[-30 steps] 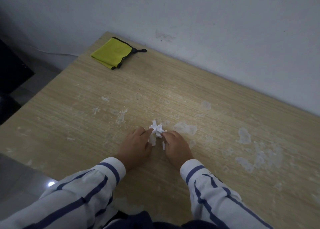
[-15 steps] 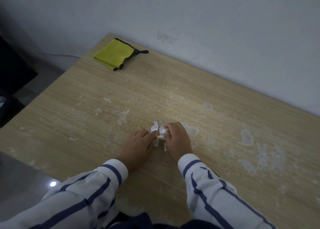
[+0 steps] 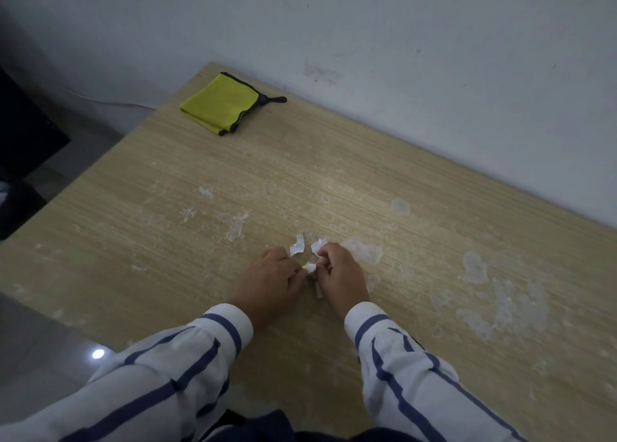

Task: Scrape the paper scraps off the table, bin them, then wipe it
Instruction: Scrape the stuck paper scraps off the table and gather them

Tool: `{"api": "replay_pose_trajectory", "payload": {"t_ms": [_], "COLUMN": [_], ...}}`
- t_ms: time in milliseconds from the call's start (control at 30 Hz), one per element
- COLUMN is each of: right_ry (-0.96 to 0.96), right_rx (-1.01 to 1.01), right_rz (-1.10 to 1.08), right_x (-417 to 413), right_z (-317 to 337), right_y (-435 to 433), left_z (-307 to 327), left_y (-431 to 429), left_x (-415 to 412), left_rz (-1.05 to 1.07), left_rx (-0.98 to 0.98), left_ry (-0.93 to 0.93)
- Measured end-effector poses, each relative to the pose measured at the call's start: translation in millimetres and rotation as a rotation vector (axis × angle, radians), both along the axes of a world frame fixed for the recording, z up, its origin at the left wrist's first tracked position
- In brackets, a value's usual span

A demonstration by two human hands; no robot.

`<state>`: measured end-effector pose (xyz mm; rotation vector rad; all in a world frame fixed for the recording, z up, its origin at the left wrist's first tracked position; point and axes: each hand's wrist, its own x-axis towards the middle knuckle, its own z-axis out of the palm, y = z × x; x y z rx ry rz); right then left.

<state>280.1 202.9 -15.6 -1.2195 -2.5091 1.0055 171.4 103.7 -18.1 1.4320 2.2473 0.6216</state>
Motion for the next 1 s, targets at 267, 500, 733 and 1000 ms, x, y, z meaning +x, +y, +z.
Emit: {"api": "replay_pose_trajectory", "payload": {"t_ms": [267,500,733,1000], "right_ry": [0.035,0.057,0.089,0.192], "right_rx": [-0.098,-0.258,-0.252,-0.451], "right_rz": [-0.011,-0.020,-0.040,-0.287], "right_x": [2.2,6.5,2.8,-0.3], "right_z": [-0.8,-0.7,1.4,4.8], "right_y": [-3.2,7.4,8.2,3.7], "left_z": [-2.7,1.0,1.8,6.4], "left_y": [8.4,14.4,14.9,12.7], "left_x": [3.6,2.3,4.6,8.9], "left_rz": [0.043,0.029,0.070,0.199], "left_rx": [-0.046,-0.034,-0.024,0.056], "left_ry": [-0.072,-0.110,-0.120,-0.146]}}
